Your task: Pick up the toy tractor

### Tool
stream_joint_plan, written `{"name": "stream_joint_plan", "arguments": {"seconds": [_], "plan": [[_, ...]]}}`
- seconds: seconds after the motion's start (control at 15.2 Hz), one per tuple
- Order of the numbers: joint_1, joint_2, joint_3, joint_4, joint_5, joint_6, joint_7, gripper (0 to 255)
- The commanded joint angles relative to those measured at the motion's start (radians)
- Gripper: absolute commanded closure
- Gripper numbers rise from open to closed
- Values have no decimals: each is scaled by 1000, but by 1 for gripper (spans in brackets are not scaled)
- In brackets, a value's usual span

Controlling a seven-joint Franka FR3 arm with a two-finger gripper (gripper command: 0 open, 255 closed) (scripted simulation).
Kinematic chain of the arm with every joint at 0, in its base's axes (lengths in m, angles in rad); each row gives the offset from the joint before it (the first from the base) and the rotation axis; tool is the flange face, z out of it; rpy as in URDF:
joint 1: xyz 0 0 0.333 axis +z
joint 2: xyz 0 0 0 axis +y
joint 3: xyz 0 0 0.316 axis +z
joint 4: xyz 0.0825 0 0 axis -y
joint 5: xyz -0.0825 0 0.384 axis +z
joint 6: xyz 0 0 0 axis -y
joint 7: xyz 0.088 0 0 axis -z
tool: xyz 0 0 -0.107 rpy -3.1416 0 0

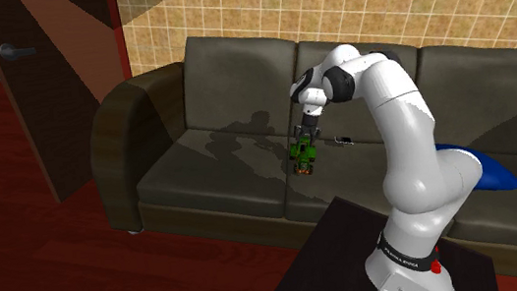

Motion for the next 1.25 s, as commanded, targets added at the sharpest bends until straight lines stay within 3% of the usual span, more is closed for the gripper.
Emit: {"name": "stream_joint_plan", "arguments": {"seconds": [0.0, 1.19], "plan": [[0, 0, 0, -1, 0, 0, 0, 255], [15, -102, -33, 35, -48, -130, 40, 255]]}}
